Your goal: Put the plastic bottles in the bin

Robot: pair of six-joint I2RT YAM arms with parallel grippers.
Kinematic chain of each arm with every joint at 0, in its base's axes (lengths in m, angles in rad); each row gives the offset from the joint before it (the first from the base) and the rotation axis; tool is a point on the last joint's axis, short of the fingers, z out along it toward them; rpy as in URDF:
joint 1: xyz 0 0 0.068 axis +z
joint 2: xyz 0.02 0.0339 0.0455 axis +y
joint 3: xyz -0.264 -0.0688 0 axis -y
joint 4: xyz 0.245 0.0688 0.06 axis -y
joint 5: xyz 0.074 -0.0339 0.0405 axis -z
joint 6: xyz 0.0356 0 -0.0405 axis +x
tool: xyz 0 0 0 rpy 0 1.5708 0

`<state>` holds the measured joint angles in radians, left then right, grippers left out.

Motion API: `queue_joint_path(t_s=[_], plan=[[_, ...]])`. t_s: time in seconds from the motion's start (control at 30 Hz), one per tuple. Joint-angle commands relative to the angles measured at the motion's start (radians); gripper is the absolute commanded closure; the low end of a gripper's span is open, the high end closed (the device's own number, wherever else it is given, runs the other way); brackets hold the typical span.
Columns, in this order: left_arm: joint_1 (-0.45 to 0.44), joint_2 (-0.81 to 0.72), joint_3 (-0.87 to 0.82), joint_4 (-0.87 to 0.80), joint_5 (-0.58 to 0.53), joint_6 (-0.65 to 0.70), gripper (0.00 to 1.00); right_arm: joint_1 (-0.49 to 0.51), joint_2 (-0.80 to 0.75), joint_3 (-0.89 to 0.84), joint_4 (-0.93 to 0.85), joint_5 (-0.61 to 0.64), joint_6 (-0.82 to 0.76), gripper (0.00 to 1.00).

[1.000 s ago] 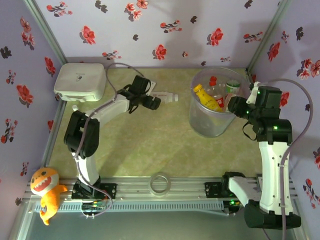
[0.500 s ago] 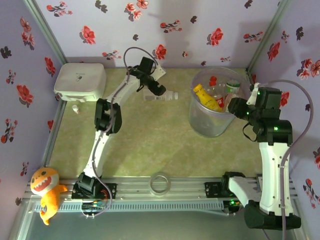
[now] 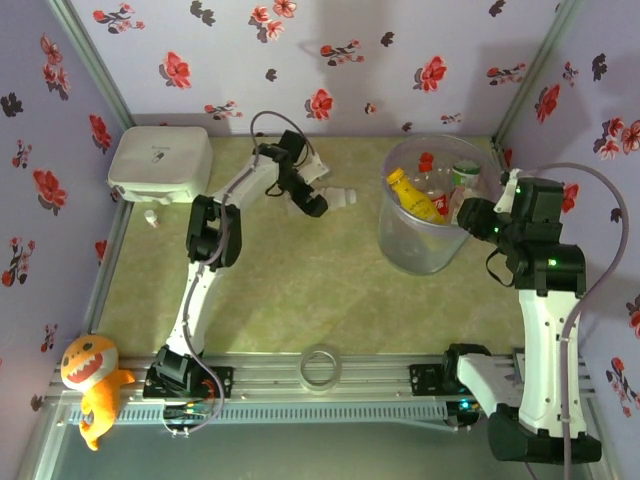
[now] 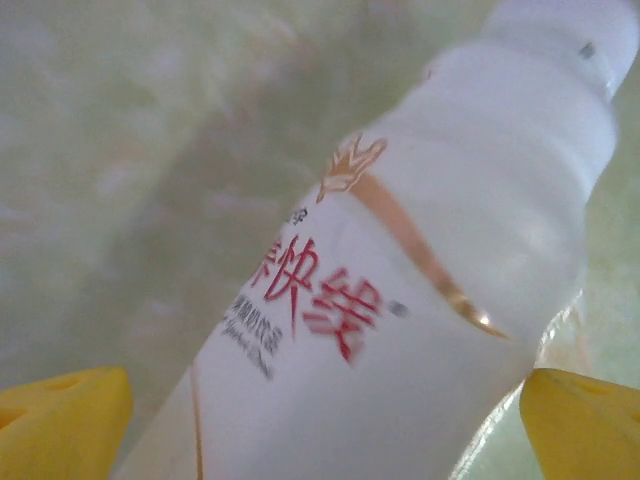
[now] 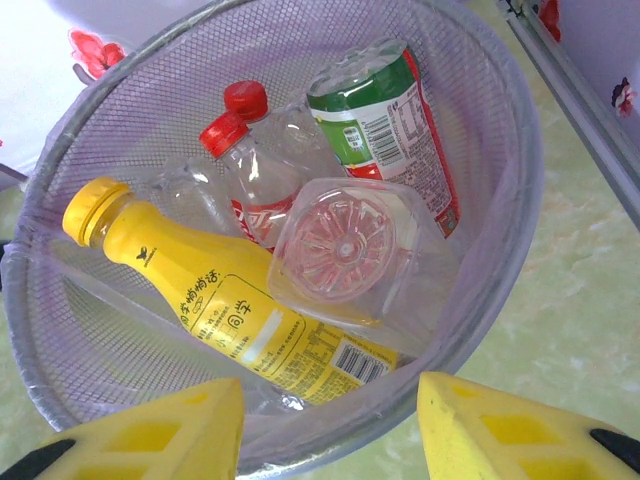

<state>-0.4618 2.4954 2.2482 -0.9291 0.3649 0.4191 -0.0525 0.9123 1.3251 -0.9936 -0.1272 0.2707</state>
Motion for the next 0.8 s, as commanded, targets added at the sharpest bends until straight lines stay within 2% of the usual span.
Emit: queue_joint_path(t_s=[0.0,0.07,0.2,0.37,0.43,0.53,0.63,0.77], plan=[[-0.001,0.002,-0.016,-0.092,0.038,0.018,0.0,0.005,-0.022,-0.014,0.027,0.011,0.011,0.51],[-0.005,-0.011,-0.05,-0.083,0.039,0.008,0.01,0.005,-0.027,-0.019,0.03,0.01,0.014,0.51],[-0.017,-0.056,-0.145,-0.024,0.023,-0.016,0.08,0.005,-0.032,-0.024,0.026,0.008,0.015,0.51],[-0.028,-0.107,-0.245,0.058,-0.051,-0.035,0.15,0.005,-0.035,-0.018,0.023,0.008,0.013,0.51],[-0.029,-0.111,-0.251,0.065,-0.068,-0.039,0.21,0.005,-0.033,-0.02,0.028,0.002,0.016,0.51],[-0.028,-0.127,-0.272,0.095,-0.079,-0.05,0.38,0.005,-0.035,-0.019,0.023,0.0,0.019,0.51],[-0.027,-0.173,-0.31,0.143,-0.078,-0.071,0.5,0.005,-0.041,-0.007,0.006,0.012,0.01,0.51],[-0.021,-0.279,-0.397,0.228,-0.078,-0.123,0.52,0.005,-0.034,0.016,-0.006,0.012,0.0,0.5]])
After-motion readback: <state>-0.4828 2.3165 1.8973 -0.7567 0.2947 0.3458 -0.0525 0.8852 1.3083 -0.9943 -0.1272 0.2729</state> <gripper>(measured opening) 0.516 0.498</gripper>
